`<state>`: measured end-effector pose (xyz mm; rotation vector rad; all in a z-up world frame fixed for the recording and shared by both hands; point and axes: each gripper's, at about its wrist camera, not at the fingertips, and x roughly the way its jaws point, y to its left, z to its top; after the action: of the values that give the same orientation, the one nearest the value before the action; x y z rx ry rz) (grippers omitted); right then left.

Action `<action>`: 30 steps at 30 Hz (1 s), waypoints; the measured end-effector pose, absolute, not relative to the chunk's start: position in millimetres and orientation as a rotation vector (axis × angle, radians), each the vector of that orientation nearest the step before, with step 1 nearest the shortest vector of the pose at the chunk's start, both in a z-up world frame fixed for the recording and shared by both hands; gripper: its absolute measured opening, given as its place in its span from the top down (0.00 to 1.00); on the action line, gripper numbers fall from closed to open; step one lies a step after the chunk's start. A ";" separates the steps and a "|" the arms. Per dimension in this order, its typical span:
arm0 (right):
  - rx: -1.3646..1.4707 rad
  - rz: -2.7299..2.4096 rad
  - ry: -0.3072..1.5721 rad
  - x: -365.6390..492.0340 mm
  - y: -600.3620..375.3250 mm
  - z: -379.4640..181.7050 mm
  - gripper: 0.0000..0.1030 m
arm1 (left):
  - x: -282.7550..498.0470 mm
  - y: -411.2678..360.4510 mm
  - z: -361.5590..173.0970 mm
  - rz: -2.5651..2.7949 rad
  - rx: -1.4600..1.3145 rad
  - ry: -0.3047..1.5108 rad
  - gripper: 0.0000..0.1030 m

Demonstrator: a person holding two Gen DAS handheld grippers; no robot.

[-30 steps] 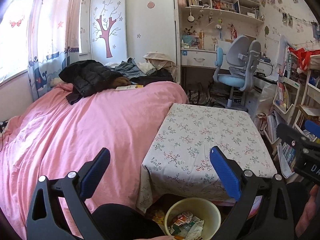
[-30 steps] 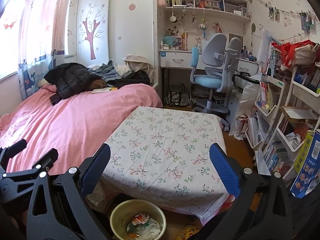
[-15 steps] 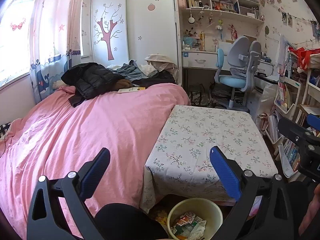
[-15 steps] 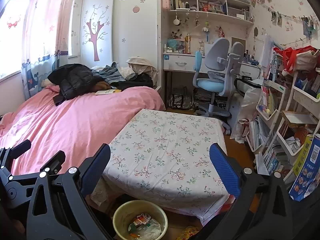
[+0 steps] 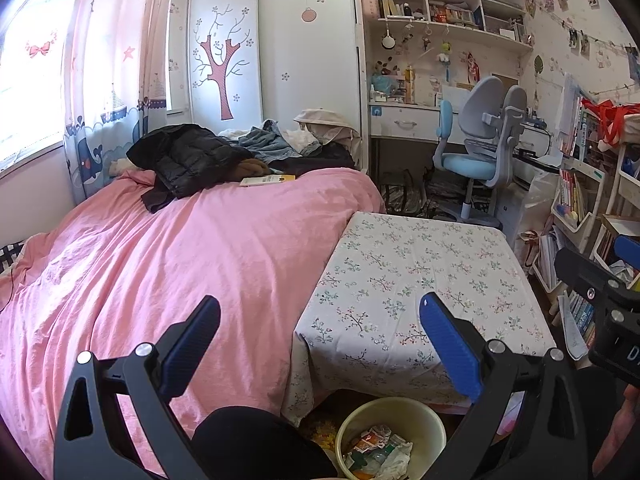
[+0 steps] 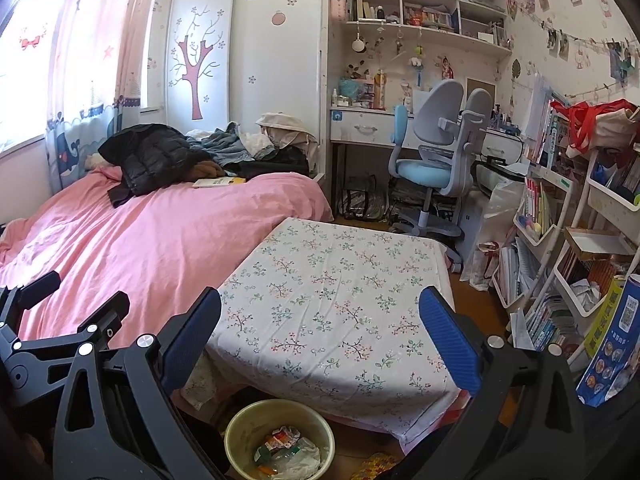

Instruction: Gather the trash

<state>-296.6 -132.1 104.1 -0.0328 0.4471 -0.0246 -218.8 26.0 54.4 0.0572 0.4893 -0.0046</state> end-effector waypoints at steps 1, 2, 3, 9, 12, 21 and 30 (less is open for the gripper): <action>-0.032 -0.025 0.448 -296.6 -132.0 104.0 0.07 | -219.0 26.3 54.4 -0.004 0.057 0.489 0.08; -0.033 -0.025 0.447 -296.7 -131.7 104.0 0.07 | -219.4 26.1 54.7 -0.003 0.058 0.488 0.08; -0.034 -0.025 0.447 -296.7 -131.8 104.0 0.07 | -220.2 26.0 55.2 -0.002 0.058 0.487 0.08; -0.039 -0.018 0.446 -296.8 -129.3 104.8 0.07 | -222.1 27.5 57.2 0.005 0.059 0.478 0.08; -0.042 -0.015 0.446 -296.5 -127.8 104.9 0.07 | -222.7 28.7 57.6 0.008 0.053 0.479 0.08; -0.035 -0.004 0.445 -295.6 -124.4 103.6 0.07 | -226.5 29.2 63.3 0.011 0.050 0.436 0.08; -0.012 0.008 0.452 -292.8 -129.6 99.6 0.07 | -228.7 34.7 67.6 0.007 0.031 0.396 0.08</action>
<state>-292.8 -129.6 99.6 -0.0121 0.4524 0.0083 -228.7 34.7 67.6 0.0310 0.3957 0.0066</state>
